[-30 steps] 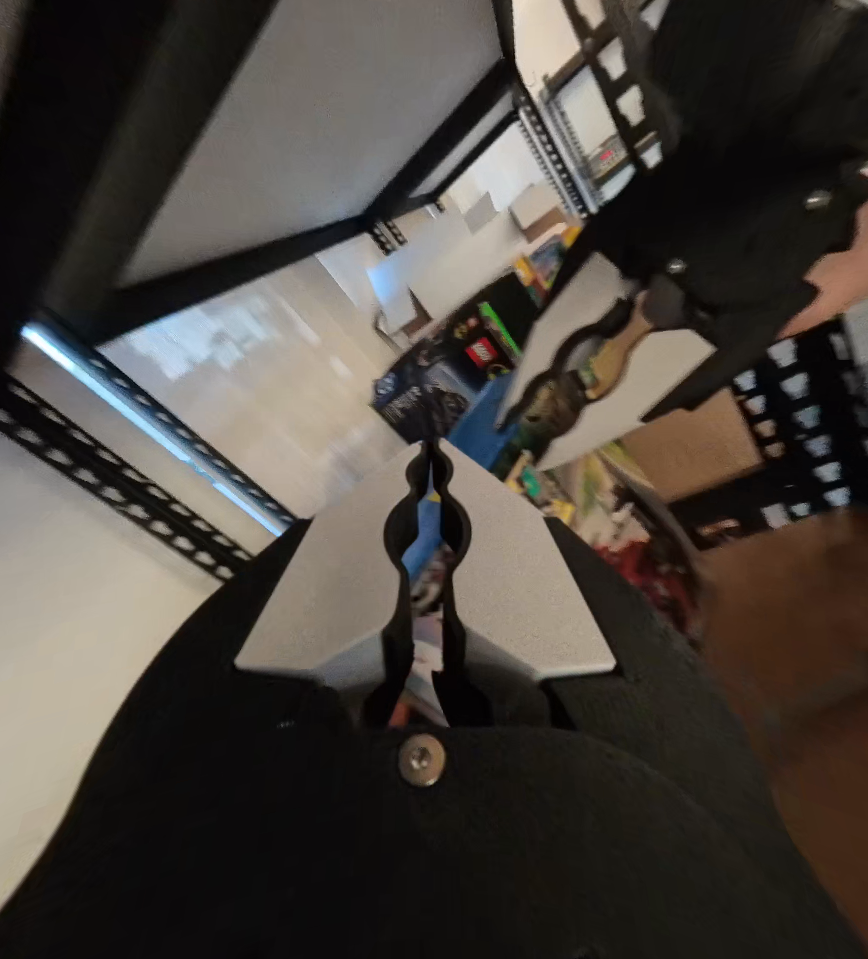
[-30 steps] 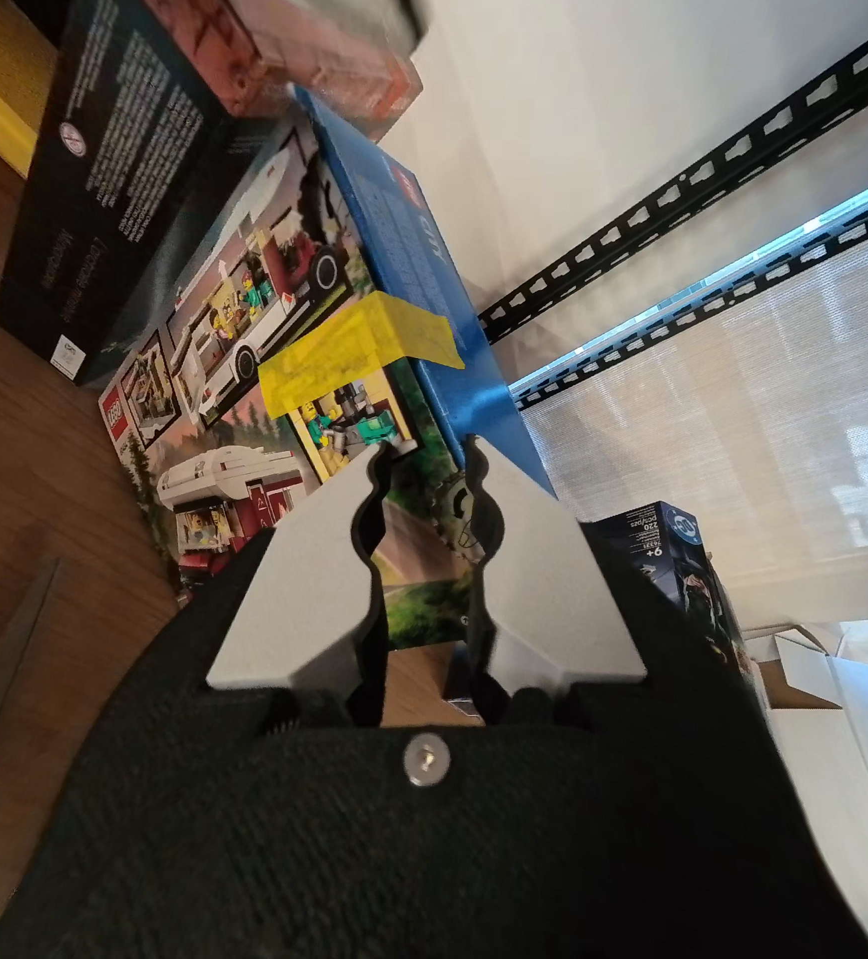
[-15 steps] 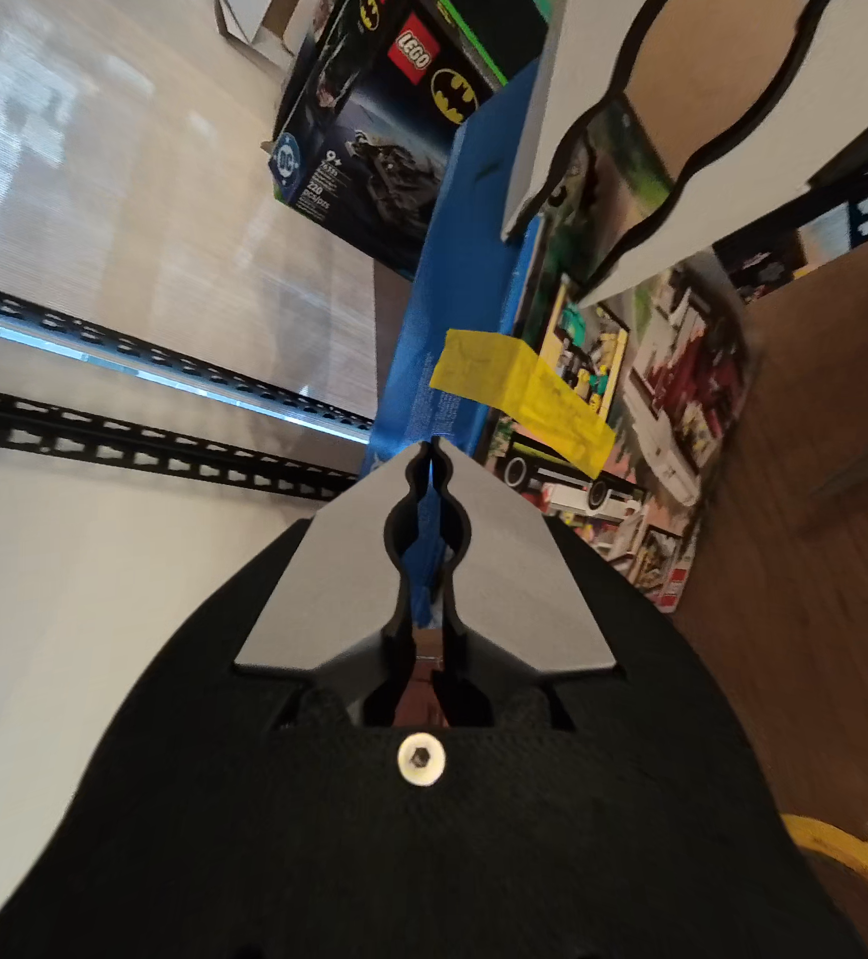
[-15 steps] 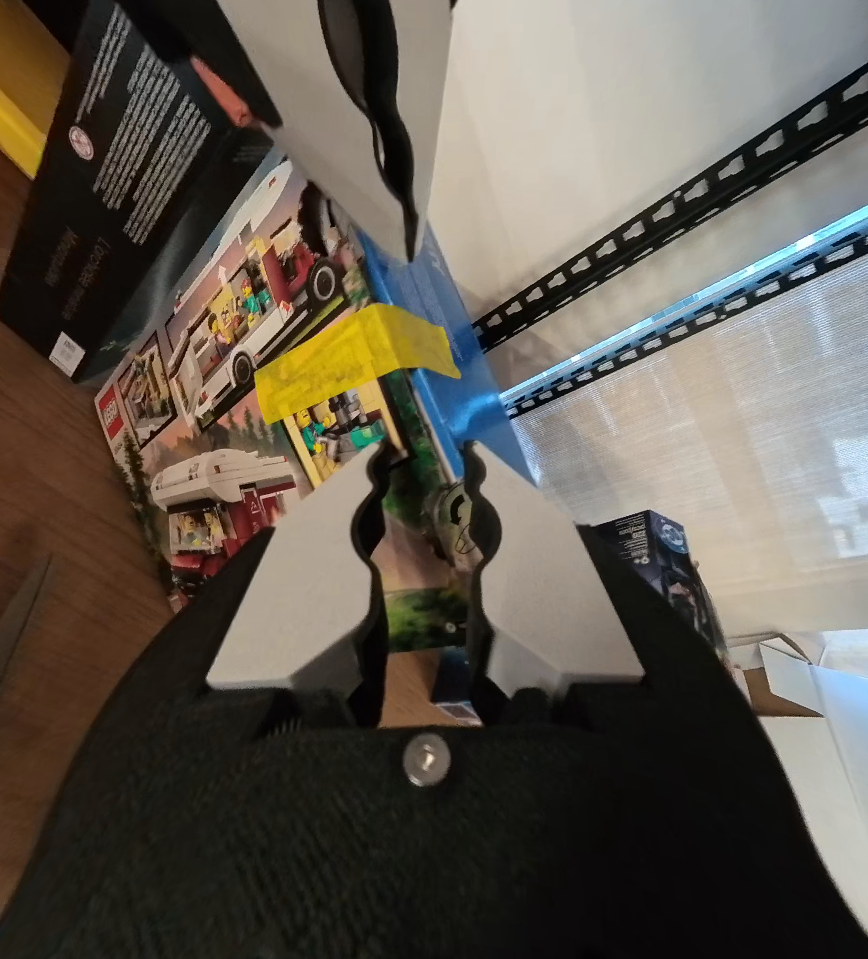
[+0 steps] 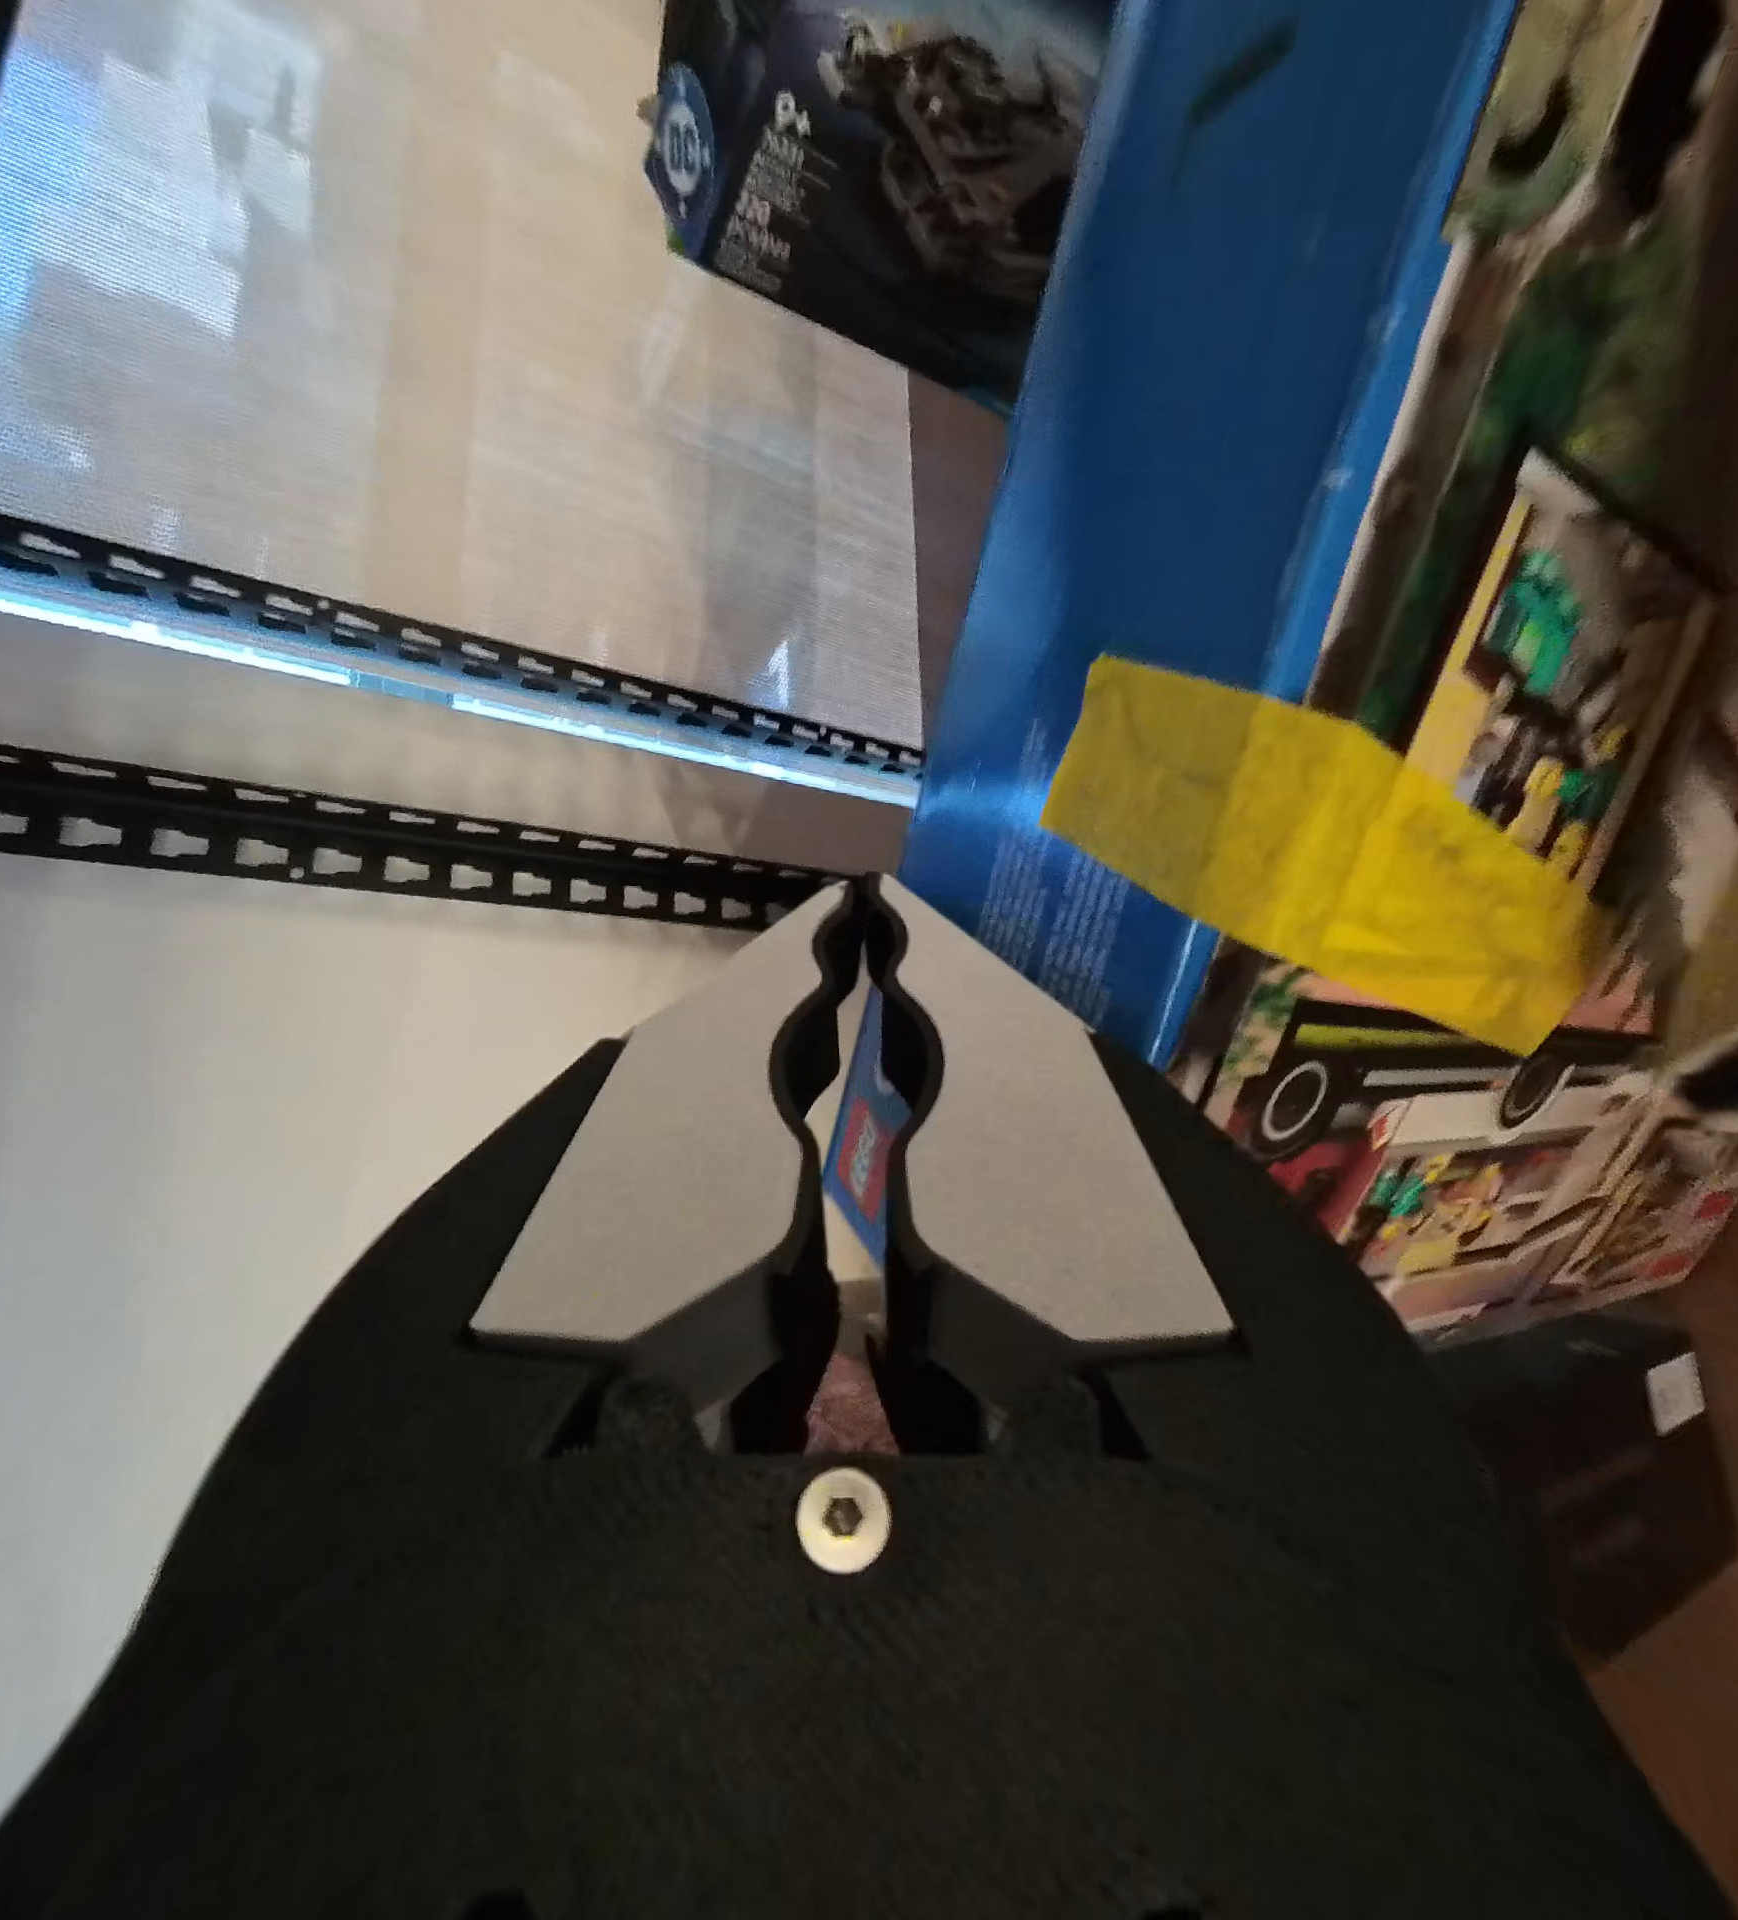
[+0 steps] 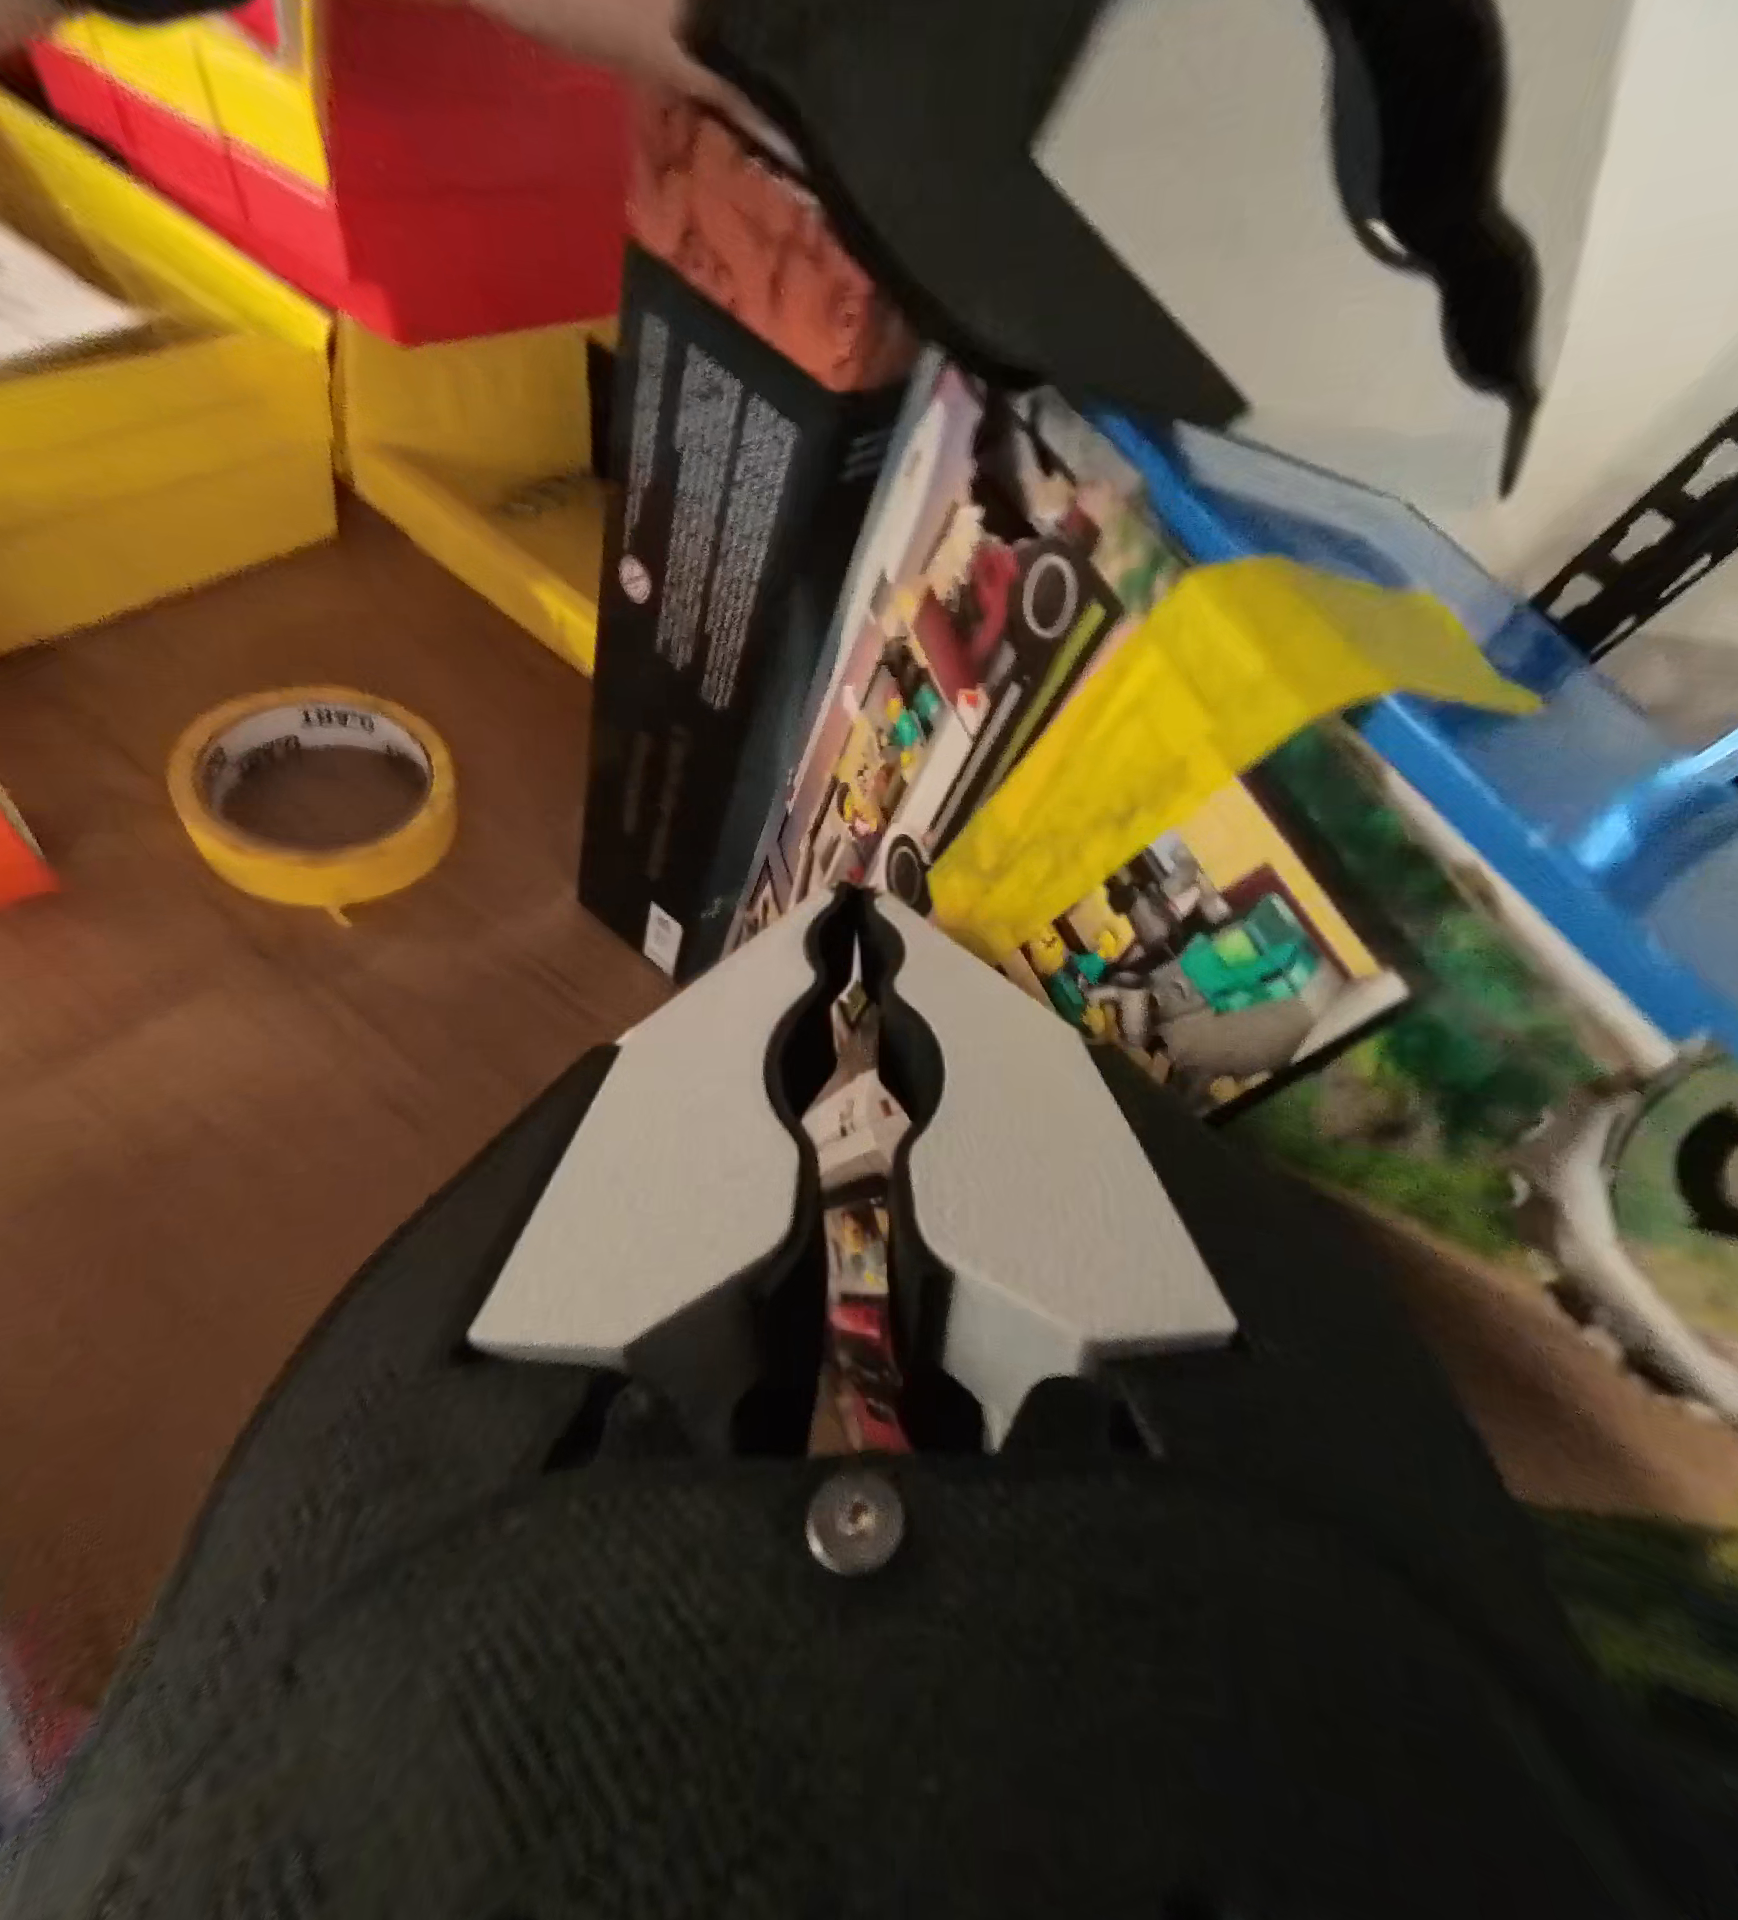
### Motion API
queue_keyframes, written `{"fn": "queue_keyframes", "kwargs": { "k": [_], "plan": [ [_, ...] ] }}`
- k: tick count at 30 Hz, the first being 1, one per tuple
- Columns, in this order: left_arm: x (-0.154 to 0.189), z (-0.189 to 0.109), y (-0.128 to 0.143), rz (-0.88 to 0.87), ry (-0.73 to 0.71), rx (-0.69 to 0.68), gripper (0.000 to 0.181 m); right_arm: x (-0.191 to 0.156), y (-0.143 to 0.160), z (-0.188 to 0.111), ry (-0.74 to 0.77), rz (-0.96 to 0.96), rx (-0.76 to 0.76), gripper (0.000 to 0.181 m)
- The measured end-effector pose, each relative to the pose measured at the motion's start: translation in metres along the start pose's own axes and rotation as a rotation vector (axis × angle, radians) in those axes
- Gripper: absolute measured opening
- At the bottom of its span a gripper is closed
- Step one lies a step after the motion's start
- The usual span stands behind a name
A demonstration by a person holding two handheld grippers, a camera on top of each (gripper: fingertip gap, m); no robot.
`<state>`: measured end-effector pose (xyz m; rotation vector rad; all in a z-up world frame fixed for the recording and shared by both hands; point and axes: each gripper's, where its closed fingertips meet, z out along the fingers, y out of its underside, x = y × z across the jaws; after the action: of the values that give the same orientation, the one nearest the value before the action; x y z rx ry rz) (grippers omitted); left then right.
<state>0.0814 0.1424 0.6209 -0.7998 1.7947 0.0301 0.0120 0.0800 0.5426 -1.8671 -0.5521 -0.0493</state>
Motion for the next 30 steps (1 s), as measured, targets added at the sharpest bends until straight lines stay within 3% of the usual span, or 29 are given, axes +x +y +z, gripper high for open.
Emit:
{"fn": "queue_keyframes", "kwargs": {
  "k": [1, 5, 9, 11, 18, 22, 27, 30],
  "plan": [
    [0.002, -0.001, -0.003, -0.004, 0.005, 0.014, 0.000, 0.002, 0.001, 0.002, -0.011, 0.051, 0.027, 0.000],
    [0.004, -0.001, -0.002, 0.056, -0.007, -0.006, 0.000, 0.012, 0.005, 0.005, -0.037, 0.127, 0.084, 0.000],
    [0.005, -0.001, -0.002, 0.001, 0.033, -0.004, 0.000, 0.033, -0.033, -0.025, 0.034, 0.213, 0.370, 0.000],
    [0.005, -0.002, -0.001, -0.024, 0.048, -0.009, 0.000, 0.035, -0.045, -0.040, 0.054, 0.195, 0.421, 0.000],
    [0.007, -0.002, 0.004, -0.065, 0.101, -0.034, 0.000, 0.045, -0.058, -0.039, 0.057, 0.196, 0.225, 0.000],
    [0.007, -0.003, 0.003, -0.029, 0.073, -0.029, 0.000, 0.081, -0.091, -0.074, 0.209, 0.170, 0.311, 0.000],
    [0.008, -0.003, 0.003, -0.080, 0.112, -0.010, 0.000, 0.074, -0.069, -0.042, 0.000, 0.328, 0.037, 0.000],
    [0.009, -0.003, 0.004, -0.082, 0.121, -0.012, 0.000, 0.069, -0.050, -0.031, -0.009, 0.306, -0.110, 0.000]
  ]
}}
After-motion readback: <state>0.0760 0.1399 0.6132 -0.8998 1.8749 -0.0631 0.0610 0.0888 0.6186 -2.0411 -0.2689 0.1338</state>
